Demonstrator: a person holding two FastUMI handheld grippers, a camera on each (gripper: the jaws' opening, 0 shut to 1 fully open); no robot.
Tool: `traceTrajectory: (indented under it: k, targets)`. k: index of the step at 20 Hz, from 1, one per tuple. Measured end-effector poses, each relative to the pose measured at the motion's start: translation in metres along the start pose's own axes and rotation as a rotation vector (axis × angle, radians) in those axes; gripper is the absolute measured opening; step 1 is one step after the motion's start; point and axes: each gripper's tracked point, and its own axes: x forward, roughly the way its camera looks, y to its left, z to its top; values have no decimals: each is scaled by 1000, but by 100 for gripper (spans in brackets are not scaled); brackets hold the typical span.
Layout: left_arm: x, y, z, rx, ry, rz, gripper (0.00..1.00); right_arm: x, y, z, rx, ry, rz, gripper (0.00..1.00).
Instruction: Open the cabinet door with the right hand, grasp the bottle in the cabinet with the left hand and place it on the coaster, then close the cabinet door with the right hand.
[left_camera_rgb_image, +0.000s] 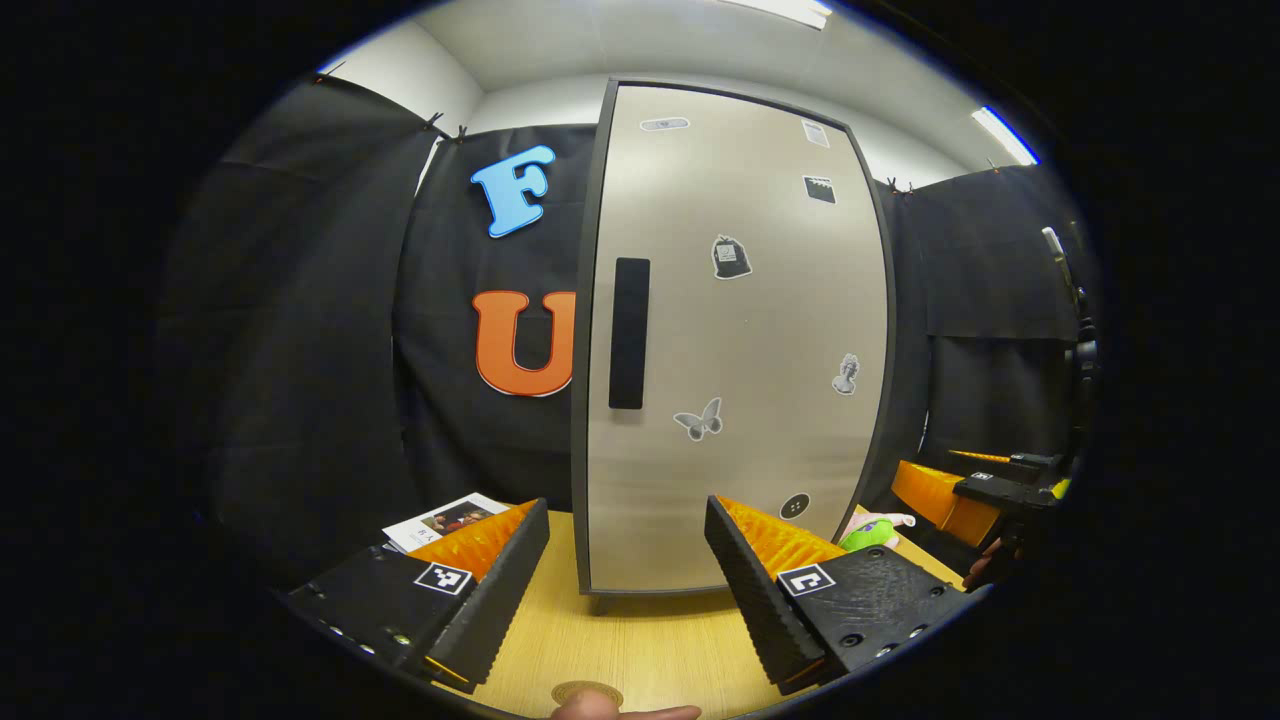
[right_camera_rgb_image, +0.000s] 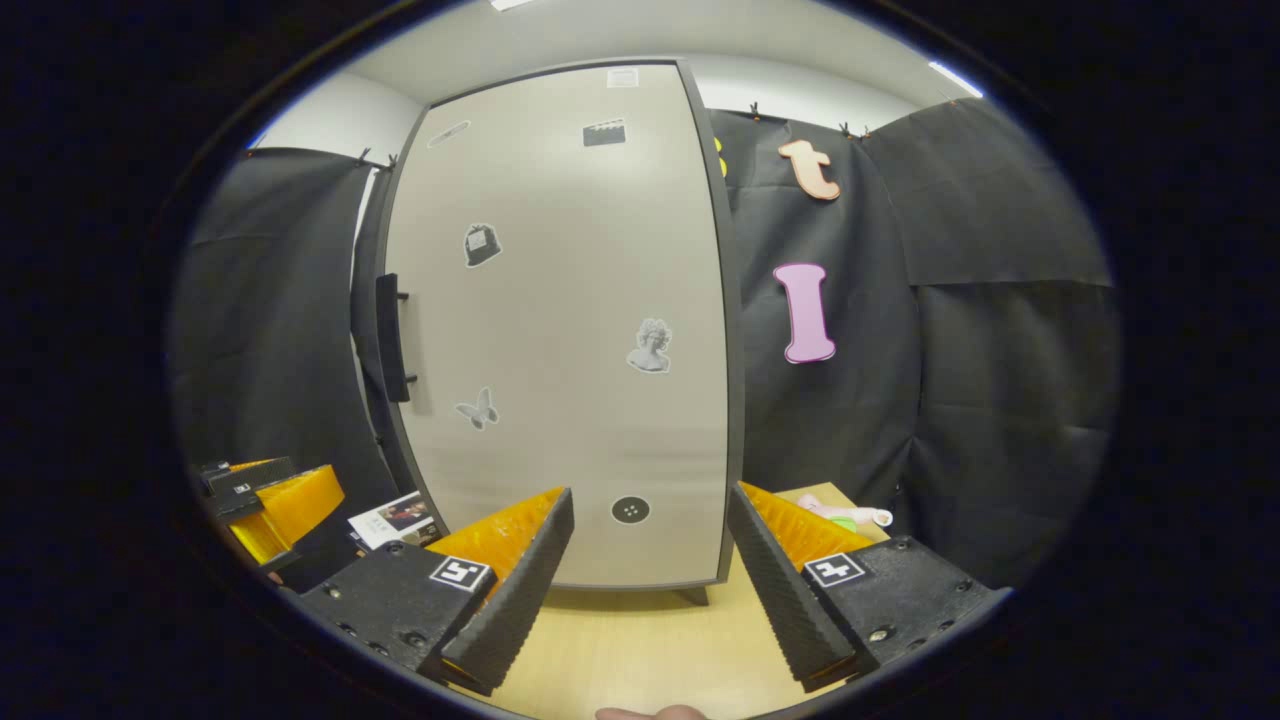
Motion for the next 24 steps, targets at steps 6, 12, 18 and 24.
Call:
traceTrajectory:
  k: [6, 12, 18, 24]
  targets:
    - [-1, -6, 2, 16, -12, -18, 95, 0, 6, 1, -3, -5, 25, 95]
    - [-6, -5, 3, 24, -22, -26, 95, 9, 18, 10, -9, -9, 68, 95]
    - [-25, 4, 2, 22, -31, -16, 95, 26, 58, 30, -39, -33, 166, 99]
    - [-57, 20, -10, 46, -21, 22, 95, 50, 123, 48, -104, -54, 307, 95]
